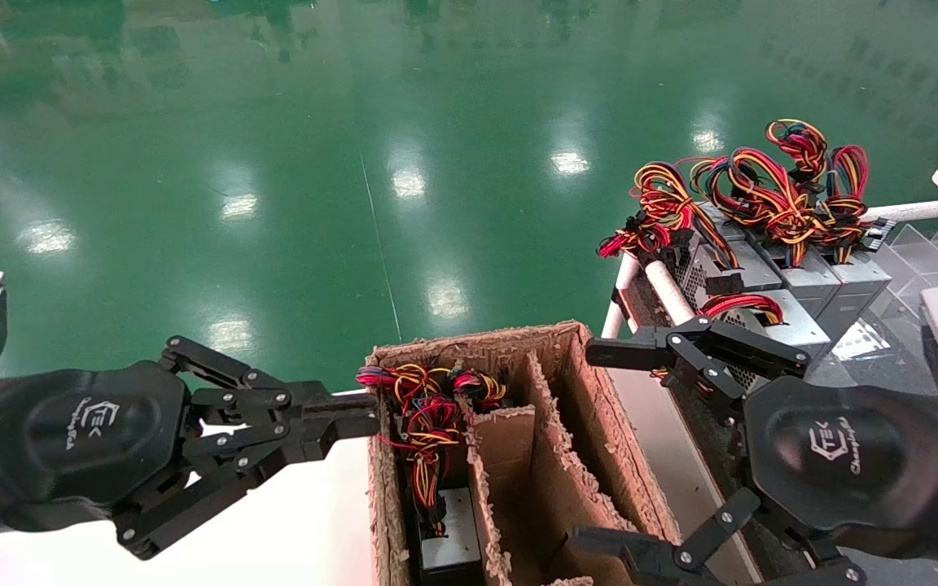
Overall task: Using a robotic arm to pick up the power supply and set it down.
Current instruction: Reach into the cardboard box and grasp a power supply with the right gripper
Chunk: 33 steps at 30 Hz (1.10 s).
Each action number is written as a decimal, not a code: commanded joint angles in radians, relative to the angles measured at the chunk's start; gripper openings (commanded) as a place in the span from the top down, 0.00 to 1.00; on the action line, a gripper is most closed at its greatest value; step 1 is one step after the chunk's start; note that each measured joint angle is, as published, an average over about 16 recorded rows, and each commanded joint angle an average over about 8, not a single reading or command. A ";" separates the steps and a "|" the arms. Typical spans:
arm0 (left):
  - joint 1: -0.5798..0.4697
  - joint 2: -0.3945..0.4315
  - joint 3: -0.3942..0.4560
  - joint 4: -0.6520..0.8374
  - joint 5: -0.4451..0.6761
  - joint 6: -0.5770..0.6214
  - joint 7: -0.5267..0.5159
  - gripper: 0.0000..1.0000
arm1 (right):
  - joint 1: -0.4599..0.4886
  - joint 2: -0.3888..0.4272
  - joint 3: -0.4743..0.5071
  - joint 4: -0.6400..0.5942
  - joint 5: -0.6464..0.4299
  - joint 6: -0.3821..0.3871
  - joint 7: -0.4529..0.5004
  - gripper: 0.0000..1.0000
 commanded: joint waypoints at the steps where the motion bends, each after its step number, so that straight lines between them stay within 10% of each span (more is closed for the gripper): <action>1: 0.000 0.000 0.000 0.000 0.000 0.000 0.000 0.00 | 0.000 0.000 0.000 0.000 0.000 0.000 0.000 0.00; 33: 0.000 0.000 0.000 0.000 0.000 0.000 0.000 0.00 | 0.017 -0.051 -0.044 -0.067 -0.101 0.072 -0.012 0.00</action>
